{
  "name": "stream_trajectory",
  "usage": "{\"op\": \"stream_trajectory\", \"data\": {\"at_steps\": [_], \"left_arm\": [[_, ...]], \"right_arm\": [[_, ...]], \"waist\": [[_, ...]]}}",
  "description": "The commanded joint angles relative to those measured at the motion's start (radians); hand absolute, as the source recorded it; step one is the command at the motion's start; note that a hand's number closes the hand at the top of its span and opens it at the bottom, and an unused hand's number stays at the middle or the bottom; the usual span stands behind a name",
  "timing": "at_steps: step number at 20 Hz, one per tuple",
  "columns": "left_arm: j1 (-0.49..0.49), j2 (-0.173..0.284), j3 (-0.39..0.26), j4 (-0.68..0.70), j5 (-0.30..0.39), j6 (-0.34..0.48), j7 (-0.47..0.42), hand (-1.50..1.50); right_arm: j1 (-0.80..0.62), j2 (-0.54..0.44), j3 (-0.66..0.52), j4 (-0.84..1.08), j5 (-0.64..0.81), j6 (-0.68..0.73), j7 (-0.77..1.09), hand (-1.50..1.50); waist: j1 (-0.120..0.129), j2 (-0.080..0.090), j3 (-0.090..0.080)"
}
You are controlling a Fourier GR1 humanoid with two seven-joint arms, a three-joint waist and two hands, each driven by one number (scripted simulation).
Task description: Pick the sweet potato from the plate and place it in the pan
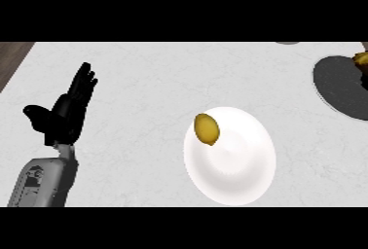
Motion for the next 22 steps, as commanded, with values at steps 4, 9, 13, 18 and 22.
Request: {"op": "stream_trajectory", "data": {"at_steps": [4,9,13,18,22], "left_arm": [[-0.028,-0.017,-0.011,0.014,-0.005,0.004,-0.002,0.0],[-0.02,-0.007,-0.011,-0.002,-0.005,-0.003,-0.003,0.0],[-0.013,0.002,0.019,0.023,0.011,-0.007,-0.026,0.0],[-0.028,-0.008,0.001,-0.011,0.009,0.0,0.033,0.0],[0.008,0.015,0.024,0.003,0.011,-0.01,0.006,0.0]], "right_arm": [[-0.025,-0.039,-0.078,0.2,-0.066,0.04,-0.057,-1.5],[-0.043,-0.041,-0.125,0.294,-0.139,0.243,-0.1,-1.5],[-0.032,-0.079,-0.132,0.301,-0.147,0.269,-0.192,-1.5],[-0.032,-0.068,-0.25,0.284,-0.268,0.225,-0.305,-1.5],[0.006,-0.047,-0.348,0.3,-0.376,0.253,-0.399,-1.5]], "waist": [[0.018,0.013,0.003],[0.023,0.009,0.005],[0.013,0.008,0.003],[-0.005,-0.004,0.005],[-0.022,-0.01,0.002]]}}
